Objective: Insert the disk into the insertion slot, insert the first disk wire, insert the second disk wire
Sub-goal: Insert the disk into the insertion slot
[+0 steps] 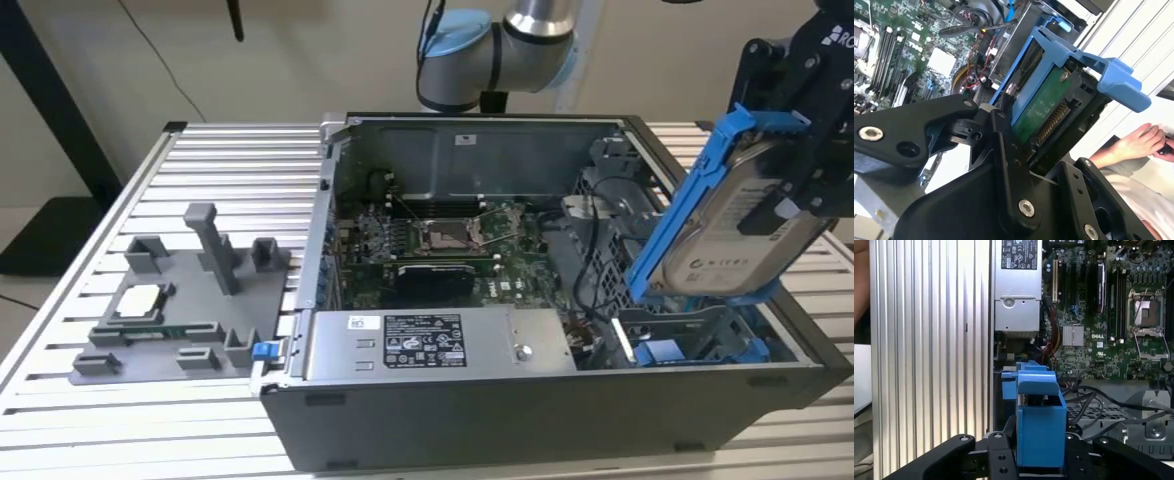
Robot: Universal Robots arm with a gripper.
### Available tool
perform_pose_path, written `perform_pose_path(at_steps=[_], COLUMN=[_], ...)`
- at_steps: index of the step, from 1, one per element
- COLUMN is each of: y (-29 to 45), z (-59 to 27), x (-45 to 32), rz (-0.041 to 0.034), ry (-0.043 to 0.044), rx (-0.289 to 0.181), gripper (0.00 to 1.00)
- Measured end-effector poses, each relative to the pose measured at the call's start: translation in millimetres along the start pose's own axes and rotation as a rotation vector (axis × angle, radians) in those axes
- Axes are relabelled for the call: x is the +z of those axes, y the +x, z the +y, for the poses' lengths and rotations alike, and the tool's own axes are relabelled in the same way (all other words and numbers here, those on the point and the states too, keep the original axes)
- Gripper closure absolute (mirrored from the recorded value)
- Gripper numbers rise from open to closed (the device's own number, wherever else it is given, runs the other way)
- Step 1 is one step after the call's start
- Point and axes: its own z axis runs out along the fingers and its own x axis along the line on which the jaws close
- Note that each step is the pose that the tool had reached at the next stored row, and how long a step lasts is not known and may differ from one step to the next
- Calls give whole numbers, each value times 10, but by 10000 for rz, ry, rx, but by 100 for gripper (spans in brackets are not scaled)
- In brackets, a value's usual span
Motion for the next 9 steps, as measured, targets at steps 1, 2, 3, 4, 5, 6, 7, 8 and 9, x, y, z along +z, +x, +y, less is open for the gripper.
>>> perform_pose_path(at_steps=[1, 2, 3, 4, 5, 6, 7, 8, 9], y=[7, 12, 18, 23, 27, 31, 36, 41, 47], z=[-4, -8, -11, -15, -20, -26, -32, -40, -49], x=[12, 22, 33, 45, 57, 71, 86, 102, 116], rz=[-1, 0, 0, 0, -1, 0, -1, -1, 0], ry=[0, 0, 0, 0, -2, -5, -10, -15, -21], rx=[0, 0, 0, 0, -1, -1, 0, 0, 0], gripper=[100, 100, 100, 100, 100, 100, 100, 100, 100])
